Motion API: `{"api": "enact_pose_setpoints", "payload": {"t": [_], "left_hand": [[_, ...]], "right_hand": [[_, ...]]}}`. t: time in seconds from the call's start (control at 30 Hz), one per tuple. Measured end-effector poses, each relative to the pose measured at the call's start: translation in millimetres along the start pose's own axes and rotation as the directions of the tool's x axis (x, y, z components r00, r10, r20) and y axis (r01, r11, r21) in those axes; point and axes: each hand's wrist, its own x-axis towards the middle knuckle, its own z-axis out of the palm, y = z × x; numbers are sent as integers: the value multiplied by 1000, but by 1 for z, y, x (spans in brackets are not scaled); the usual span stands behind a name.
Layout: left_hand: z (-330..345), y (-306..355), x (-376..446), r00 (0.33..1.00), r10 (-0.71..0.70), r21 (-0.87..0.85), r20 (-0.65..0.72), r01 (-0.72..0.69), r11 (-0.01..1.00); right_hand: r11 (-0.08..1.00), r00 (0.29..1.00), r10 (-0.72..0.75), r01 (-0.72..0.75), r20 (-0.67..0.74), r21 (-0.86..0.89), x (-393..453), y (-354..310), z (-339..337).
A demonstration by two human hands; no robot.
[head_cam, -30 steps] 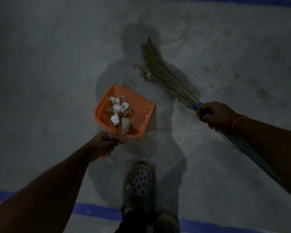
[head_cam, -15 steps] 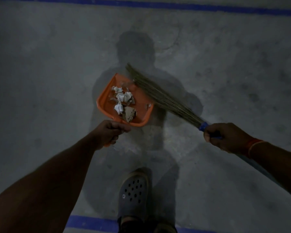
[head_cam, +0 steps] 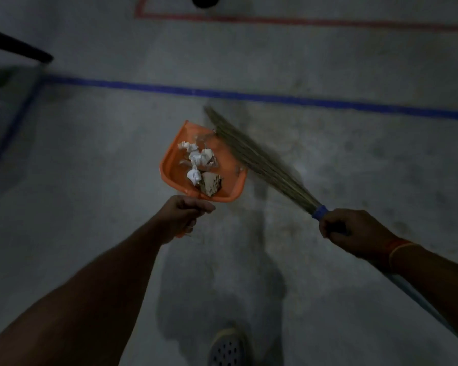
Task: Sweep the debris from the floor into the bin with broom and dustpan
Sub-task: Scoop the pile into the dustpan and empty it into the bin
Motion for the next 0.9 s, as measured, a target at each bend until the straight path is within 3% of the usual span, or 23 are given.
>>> {"api": "enact_pose_setpoints", "payload": {"t": [0.33,0.63,0.9], "left_hand": [[-133,214,63,993,92,16,-74,-91,996],[-233,408,232,977,134,-44,-168,-143,989],[-315,551,374,977,148,-77,-152,-161,984]], "right_hand": [[991,992,-118,115,-38,-75,171,-128,-155],[971,978,-204,196,-46,-135,409,-181,-307],[979,987,-151,142,-57,-143,597,-227,-421]]}}
